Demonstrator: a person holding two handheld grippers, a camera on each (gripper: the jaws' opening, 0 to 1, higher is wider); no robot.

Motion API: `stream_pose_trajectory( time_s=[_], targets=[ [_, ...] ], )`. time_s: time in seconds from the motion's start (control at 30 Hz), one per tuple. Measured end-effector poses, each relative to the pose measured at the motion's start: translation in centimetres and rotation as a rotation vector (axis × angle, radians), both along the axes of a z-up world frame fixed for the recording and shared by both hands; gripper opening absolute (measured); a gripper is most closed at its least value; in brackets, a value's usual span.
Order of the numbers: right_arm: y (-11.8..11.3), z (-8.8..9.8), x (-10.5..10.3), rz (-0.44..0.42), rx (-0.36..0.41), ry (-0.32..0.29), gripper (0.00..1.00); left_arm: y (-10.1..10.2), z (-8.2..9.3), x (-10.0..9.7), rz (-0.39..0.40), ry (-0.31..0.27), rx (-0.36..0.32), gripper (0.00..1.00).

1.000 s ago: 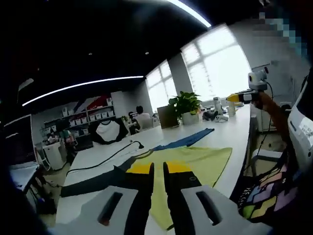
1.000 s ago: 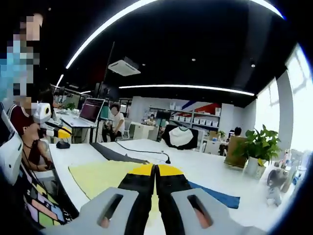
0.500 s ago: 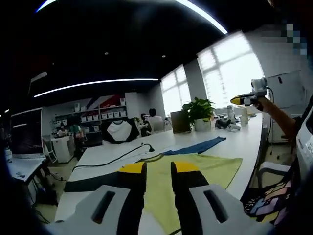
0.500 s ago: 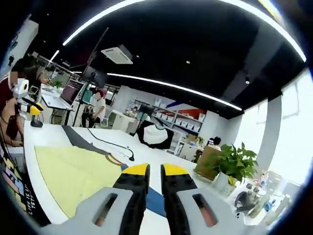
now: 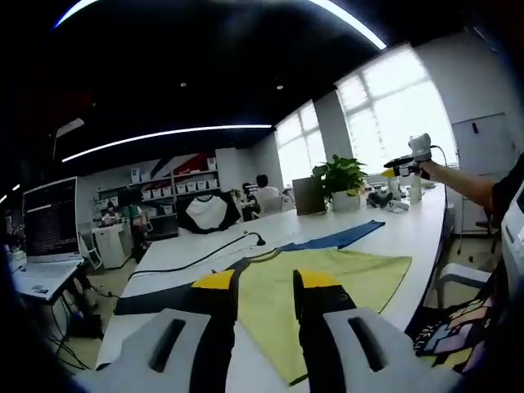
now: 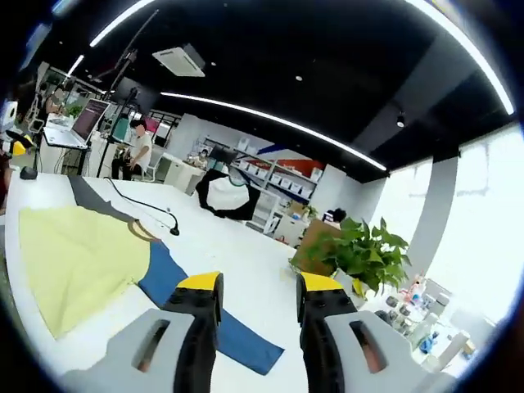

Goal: Fold the garment on the visible template until the final outline fits inside the template.

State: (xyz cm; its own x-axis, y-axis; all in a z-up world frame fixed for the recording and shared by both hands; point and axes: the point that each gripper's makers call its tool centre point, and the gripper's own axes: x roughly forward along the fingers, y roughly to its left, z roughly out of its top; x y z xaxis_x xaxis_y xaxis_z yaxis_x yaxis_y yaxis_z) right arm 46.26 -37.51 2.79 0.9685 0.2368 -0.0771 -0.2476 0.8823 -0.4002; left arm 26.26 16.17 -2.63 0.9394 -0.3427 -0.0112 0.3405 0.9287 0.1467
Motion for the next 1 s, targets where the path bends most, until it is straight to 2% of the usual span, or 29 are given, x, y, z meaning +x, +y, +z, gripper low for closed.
stream_pose_trajectory(
  time_s=[0.13, 0.2, 0.3, 0.4, 0.43, 0.5, 0.57, 0.63, 0.77, 0.8, 0.87, 0.9, 0.93, 0.97, 1.0],
  targets=[
    [-0.6, -1.5, 1.8, -0.001, 0.011, -0.020, 0.42, 0.6, 0.1, 0.2, 0.031, -0.016, -0.002, 0.24],
    [-0.9, -3.7, 2.9, -0.005, -0.019, 0.019, 0.48, 0.8, 0.2, 0.2, 0.032, -0.016, -0.015, 0.26],
    [-1.1, -6.3, 4.1, 0.001, 0.012, 0.076, 0.51, 1.2, 0.3, 0.2, 0.063, -0.024, -0.003, 0.29],
    [-1.4, -7.6, 5.3, -0.007, 0.029, 0.064, 0.55, 1.1, 0.0, 0.1, 0.065, -0.019, 0.032, 0.33],
    [-1.6, -8.0, 5.6, -0.020, 0.026, 0.064, 0.57, 1.3, -0.1, 0.0, 0.065, -0.010, 0.025, 0.33],
    [-1.9, -8.8, 6.4, -0.034, 0.019, 0.075, 0.61, 1.8, 0.7, -0.2, 0.083, -0.041, 0.012, 0.33],
    [-2.6, -10.1, 6.9, -0.057, 0.010, 0.131, 0.64, 2.3, 0.8, -0.2, 0.117, -0.047, 0.041, 0.37],
    [-3.0, -10.8, 7.6, -0.063, 0.010, 0.133, 0.66, 2.3, 0.6, -0.2, 0.121, -0.041, 0.043, 0.44],
    [-3.8, -13.4, 8.4, -0.100, 0.049, 0.207, 0.67, 3.0, 0.4, 0.0, 0.135, -0.027, 0.018, 0.54],
    [-4.0, -14.3, 8.7, -0.108, 0.051, 0.235, 0.67, 3.8, 0.3, 0.1, 0.174, -0.015, 0.003, 0.61],
    [-4.5, -15.4, 9.1, -0.137, 0.052, 0.248, 0.66, 5.3, 0.8, 0.2, 0.264, -0.025, -0.004, 0.91],
    [-4.6, -16.0, 8.9, -0.148, 0.054, 0.262, 0.65, 6.1, 1.2, 0.2, 0.320, -0.043, 0.011, 1.00],
    [-4.8, -16.4, 8.9, -0.156, 0.053, 0.271, 0.62, 6.4, 1.4, 0.0, 0.337, -0.054, 0.029, 0.96],
    [-5.1, -16.7, 8.9, -0.164, 0.055, 0.276, 0.61, 6.3, 1.7, 0.0, 0.325, -0.074, 0.043, 0.97],
    [-5.7, -17.5, 8.9, -0.179, 0.069, 0.290, 0.61, 6.3, 1.5, 0.0, 0.319, -0.065, 0.032, 0.99]
  ],
)
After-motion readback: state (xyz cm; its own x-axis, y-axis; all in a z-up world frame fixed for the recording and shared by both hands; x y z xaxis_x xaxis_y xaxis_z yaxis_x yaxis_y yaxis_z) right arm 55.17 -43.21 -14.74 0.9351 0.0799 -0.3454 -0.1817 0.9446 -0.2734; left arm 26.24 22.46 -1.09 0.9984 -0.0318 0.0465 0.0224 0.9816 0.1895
